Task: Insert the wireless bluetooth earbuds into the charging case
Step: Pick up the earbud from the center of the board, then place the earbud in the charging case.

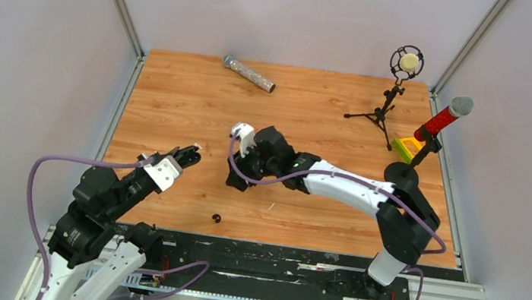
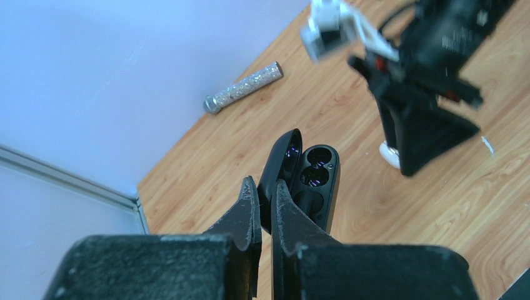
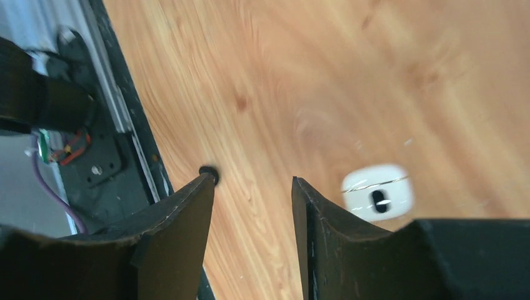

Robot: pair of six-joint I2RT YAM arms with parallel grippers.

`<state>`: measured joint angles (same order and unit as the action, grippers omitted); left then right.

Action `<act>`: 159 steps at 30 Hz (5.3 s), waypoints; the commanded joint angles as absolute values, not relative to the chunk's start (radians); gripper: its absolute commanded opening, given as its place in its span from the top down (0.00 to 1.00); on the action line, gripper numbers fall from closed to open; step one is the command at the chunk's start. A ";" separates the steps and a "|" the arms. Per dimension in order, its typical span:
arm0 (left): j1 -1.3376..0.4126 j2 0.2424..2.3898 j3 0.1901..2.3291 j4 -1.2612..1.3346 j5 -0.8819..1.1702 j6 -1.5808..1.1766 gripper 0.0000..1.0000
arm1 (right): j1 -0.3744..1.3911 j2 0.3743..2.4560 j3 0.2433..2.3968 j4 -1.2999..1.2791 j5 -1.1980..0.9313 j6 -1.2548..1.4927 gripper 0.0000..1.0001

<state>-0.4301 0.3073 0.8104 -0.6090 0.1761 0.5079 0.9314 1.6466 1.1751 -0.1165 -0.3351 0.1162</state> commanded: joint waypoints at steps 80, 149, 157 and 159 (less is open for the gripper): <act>-0.428 0.177 0.812 -0.709 0.381 0.527 1.00 | 1.120 1.433 1.112 -0.270 -0.185 -0.274 1.00; -0.428 0.397 0.820 -0.711 0.584 0.560 1.00 | 1.301 1.597 1.473 -0.510 -0.224 -0.627 1.00; -0.428 0.398 0.821 -0.705 0.568 0.554 1.00 | 1.309 1.624 1.468 -0.547 -0.144 -0.656 1.00; -0.428 0.399 0.827 -0.717 0.566 0.561 1.00 | 1.315 1.634 1.467 -0.560 -0.118 -0.667 1.00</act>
<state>-0.4248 0.3752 0.8120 -0.7815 0.5838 0.5701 1.2709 1.5448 1.4536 -0.5343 -0.2008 -0.6102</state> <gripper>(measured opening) 0.038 0.041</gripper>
